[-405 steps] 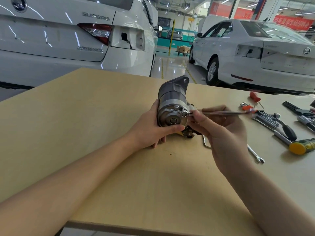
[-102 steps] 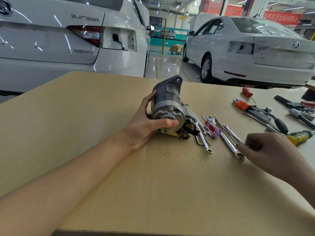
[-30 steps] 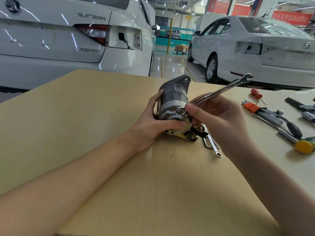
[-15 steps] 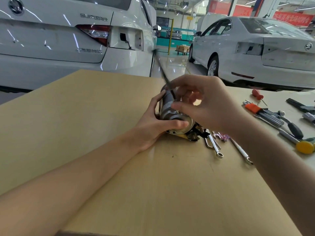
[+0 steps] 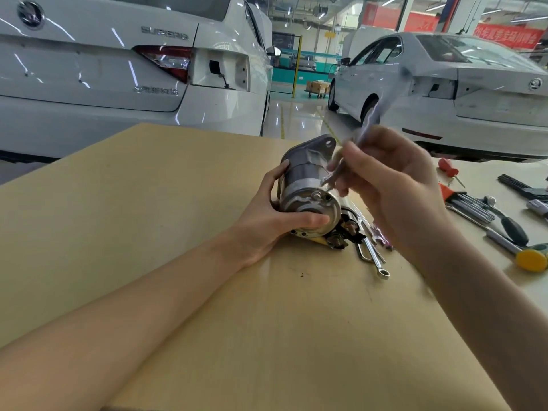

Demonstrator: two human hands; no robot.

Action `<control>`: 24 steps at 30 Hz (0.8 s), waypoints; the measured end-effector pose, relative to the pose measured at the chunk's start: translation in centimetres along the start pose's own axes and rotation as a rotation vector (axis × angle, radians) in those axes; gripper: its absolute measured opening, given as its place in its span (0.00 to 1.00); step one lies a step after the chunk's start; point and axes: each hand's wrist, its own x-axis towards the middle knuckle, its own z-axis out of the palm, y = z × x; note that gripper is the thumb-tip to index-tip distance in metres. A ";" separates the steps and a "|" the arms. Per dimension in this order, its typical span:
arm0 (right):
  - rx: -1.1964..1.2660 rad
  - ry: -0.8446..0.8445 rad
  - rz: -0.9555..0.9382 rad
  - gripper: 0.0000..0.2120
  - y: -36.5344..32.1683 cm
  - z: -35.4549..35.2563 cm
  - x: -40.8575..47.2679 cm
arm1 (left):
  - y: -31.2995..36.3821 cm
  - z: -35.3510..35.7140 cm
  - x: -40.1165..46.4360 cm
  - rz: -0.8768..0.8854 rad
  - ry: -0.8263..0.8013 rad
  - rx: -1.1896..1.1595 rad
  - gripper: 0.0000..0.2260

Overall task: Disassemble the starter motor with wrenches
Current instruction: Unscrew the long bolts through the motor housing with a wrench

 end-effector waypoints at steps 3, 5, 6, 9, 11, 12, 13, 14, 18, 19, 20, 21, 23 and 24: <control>0.190 0.225 0.159 0.06 1.2 -0.9 -1.4 | -0.1 0.0 0.1 0.002 0.009 -0.005 0.51; 0.234 0.269 0.216 0.07 1.8 -1.0 -1.8 | -0.1 0.1 0.1 0.000 0.016 -0.015 0.51; 0.237 0.266 0.228 0.07 2.0 -1.0 -1.9 | -0.1 0.1 0.1 -0.002 0.021 -0.019 0.51; 0.255 0.231 0.236 0.06 2.4 -1.0 -1.7 | 0.0 0.1 0.0 0.005 0.018 -0.019 0.51; 0.265 0.211 0.225 0.06 2.4 -1.1 -1.7 | 0.1 0.2 0.0 0.007 0.015 -0.018 0.51; 0.271 0.201 0.221 0.05 2.5 -1.1 -1.8 | 0.1 0.2 0.0 0.008 0.016 -0.018 0.51; 0.274 0.195 0.221 0.05 2.5 -1.2 -1.8 | 0.2 0.2 0.0 0.006 0.018 -0.017 0.52; 0.269 0.194 0.223 0.05 2.5 -1.3 -1.8 | 0.2 0.2 0.0 0.006 0.018 -0.019 0.52; 0.220 0.217 0.192 0.06 2.4 -1.2 -1.9 | 0.2 0.2 0.0 0.002 0.009 -0.024 0.51; 0.182 0.218 0.170 0.06 2.2 -1.0 -1.9 | 0.2 0.2 0.0 0.003 0.004 -0.023 0.51; 0.114 0.219 0.144 0.07 1.9 -0.8 -1.8 | 0.1 0.2 0.0 0.005 0.000 -0.023 0.51; 0.019 0.217 0.116 0.07 1.6 -0.6 -1.7 | 0.1 0.2 0.0 0.008 -0.001 -0.029 0.51; -0.183 0.192 0.045 0.08 0.8 -0.2 -1.0 | 0.0 0.1 0.1 0.013 -0.003 -0.040 0.50; -0.287 0.148 -0.005 0.08 0.3 -0.1 -0.6 | 0.0 0.0 0.1 0.015 -0.007 -0.043 0.50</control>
